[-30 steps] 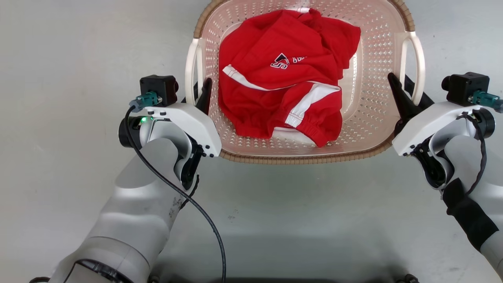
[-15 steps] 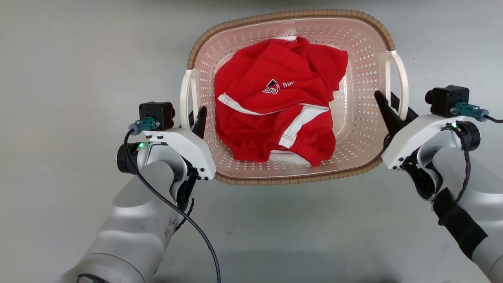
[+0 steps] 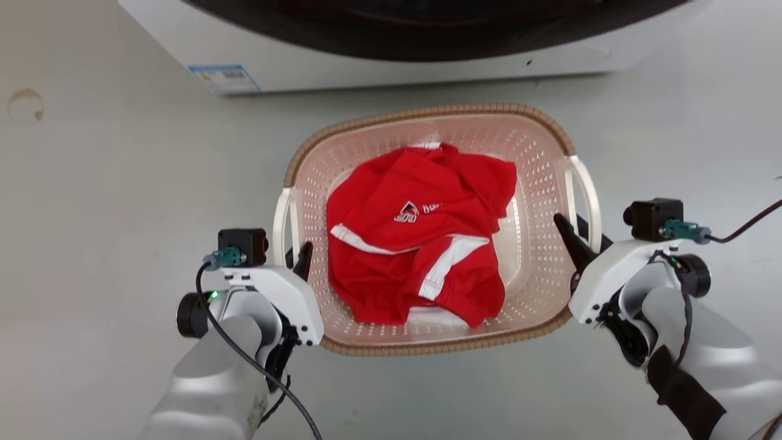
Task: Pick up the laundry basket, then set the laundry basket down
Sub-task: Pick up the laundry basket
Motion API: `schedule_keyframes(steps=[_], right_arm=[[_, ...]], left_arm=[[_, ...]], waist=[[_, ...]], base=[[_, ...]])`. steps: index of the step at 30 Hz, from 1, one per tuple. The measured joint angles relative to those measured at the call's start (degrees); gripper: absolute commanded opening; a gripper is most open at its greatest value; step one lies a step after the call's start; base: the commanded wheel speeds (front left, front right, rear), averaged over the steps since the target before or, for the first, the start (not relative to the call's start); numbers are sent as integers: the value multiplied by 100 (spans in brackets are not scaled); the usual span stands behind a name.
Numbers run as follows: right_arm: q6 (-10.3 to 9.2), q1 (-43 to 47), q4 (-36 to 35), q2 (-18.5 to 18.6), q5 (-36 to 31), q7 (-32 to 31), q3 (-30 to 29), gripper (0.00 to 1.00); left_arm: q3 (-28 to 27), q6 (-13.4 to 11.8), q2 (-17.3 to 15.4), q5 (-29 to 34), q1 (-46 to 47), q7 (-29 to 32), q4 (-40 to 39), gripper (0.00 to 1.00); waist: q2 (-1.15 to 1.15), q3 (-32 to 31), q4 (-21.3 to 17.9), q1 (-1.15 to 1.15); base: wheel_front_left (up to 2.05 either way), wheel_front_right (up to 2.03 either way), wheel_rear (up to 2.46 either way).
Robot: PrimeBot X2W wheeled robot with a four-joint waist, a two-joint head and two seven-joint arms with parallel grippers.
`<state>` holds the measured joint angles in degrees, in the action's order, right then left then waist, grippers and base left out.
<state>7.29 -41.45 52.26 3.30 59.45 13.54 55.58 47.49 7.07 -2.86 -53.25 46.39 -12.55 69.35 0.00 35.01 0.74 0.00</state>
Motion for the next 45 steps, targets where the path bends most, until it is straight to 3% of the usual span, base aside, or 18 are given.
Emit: schedule_keyframes(steps=[13, 33, 45], right_arm=[[43, 667, 51, -77, 443, -120, 310, 0], [45, 1646, 628, -580, 1107, -1196, 704, 0], [52, 1731, 765, -637, 1218, -1321, 810, 0]], left_arm=[[215, 26, -59, -294, -864, 87, -43, 0], [684, 26, -623, -1071, -2304, 1421, -699, 0], [936, 24, -784, -1315, -2496, 1726, -959, 0]], waist=[[0, -1321, -140, 0], [0, -3250, -437, 0], [0, -3719, -288, 0]], base=[[0, 0, 0], [0, 0, 0], [0, 0, 0]])
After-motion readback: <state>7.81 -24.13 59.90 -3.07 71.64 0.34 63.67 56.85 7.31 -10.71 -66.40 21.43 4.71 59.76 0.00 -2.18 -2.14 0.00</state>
